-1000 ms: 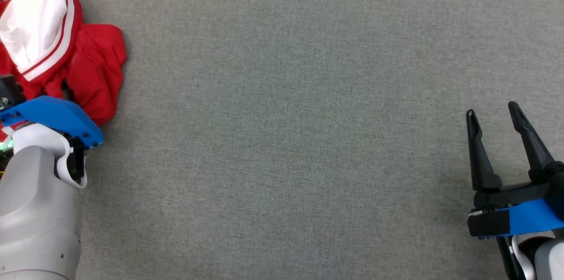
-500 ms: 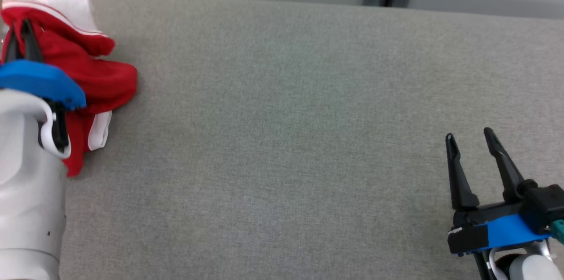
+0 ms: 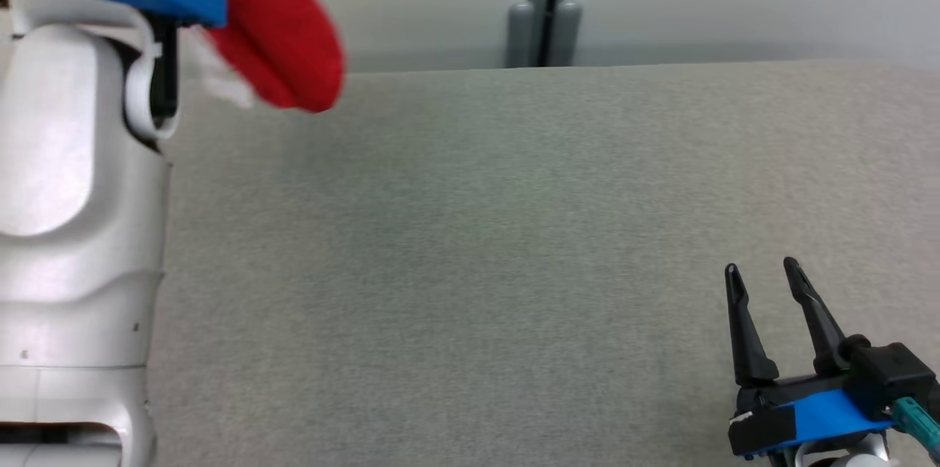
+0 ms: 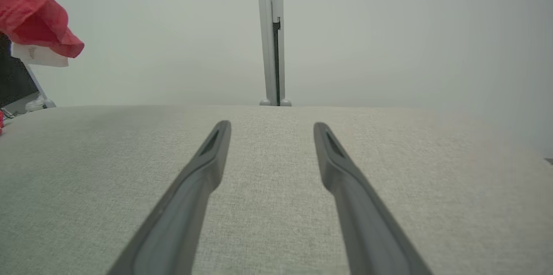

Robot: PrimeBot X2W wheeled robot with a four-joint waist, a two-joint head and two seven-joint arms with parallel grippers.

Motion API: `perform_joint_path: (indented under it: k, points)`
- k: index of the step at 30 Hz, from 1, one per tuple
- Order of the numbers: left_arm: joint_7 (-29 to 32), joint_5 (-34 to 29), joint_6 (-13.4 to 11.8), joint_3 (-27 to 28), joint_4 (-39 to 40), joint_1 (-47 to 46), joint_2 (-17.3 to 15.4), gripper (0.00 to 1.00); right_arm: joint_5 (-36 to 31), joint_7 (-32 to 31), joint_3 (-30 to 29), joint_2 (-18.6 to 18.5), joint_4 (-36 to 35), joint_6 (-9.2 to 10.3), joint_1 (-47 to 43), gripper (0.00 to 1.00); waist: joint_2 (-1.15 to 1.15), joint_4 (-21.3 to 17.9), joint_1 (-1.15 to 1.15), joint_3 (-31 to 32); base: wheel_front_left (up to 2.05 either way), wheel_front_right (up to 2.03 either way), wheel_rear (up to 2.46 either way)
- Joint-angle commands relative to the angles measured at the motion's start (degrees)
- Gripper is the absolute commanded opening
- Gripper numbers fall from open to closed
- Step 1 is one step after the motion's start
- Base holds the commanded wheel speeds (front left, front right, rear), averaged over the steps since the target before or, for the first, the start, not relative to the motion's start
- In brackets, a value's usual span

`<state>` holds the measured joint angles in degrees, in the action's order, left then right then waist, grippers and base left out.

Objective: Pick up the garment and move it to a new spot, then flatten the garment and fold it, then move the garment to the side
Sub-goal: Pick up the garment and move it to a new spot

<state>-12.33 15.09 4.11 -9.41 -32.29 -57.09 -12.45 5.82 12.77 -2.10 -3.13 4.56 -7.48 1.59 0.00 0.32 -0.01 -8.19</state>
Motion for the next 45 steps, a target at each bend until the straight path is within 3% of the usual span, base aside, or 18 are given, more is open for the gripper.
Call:
perform_joint_path:
  k: [1, 9, 17, 33, 34, 35, 40, 45]
  points:
    - [0.7, -0.5, 0.3, -0.7, 1.8, -0.9, 0.5, 0.0, 0.4, 0.5, 0.1, 0.2, 0.4, -0.03, -0.5, 1.0, 0.0, -2.3, 0.01, 1.2, 0.0, 0.0, 0.0]
    - [4.7, -1.0, 0.8, -6.3, 9.1, -2.4, 5.0, 0.0, 2.6, 1.7, 0.8, 0.2, 2.3, -0.03, 1.3, 1.0, 0.0, -9.7, 0.01, -0.1, 0.0, 0.0, 0.0]
    - [5.4, -0.8, 1.7, -13.3, 7.1, 3.4, 7.9, 0.0, 4.4, 2.4, 1.7, 0.2, 4.2, -0.03, 3.0, 1.0, 0.0, -14.2, 0.01, -1.9, 0.0, 0.0, 0.0]
    - [0.7, 3.5, 0.9, -27.4, -3.4, 24.5, 9.6, 0.0, 4.2, 2.5, 1.3, 0.2, 5.1, -0.03, 3.9, 1.0, 0.0, -13.3, 0.01, -3.2, 0.0, 0.0, 0.0]
    - [0.3, 4.3, 0.6, -28.6, -3.1, 25.2, 9.6, 0.41, 4.1, 2.5, 1.4, 0.2, 5.3, -0.03, 3.9, 1.0, 0.0, -13.1, 0.01, -3.1, 0.0, 0.0, 0.0]
    - [0.0, 4.9, 0.2, -30.0, -2.7, 25.7, 9.6, 1.0, 4.1, 2.5, 1.4, 0.2, 5.4, -0.03, 3.9, 1.0, 0.0, -12.9, 0.01, -2.9, 0.0, 0.0, 0.0]
    - [-1.9, 8.7, -2.9, -34.5, 1.2, 26.2, 9.6, 1.0, 3.9, 2.5, 1.3, 0.2, 6.5, -0.03, 3.3, 1.0, 0.0, -11.9, 0.01, -1.5, 0.0, 0.0, 0.0]
    - [-2.8, 9.4, -6.9, -33.4, 4.8, 25.3, 9.5, 1.0, 3.5, 2.5, 0.8, 0.2, 6.8, -0.03, 2.3, 1.0, 0.0, -10.2, 0.01, 0.0, 0.0, 0.0, 0.0]
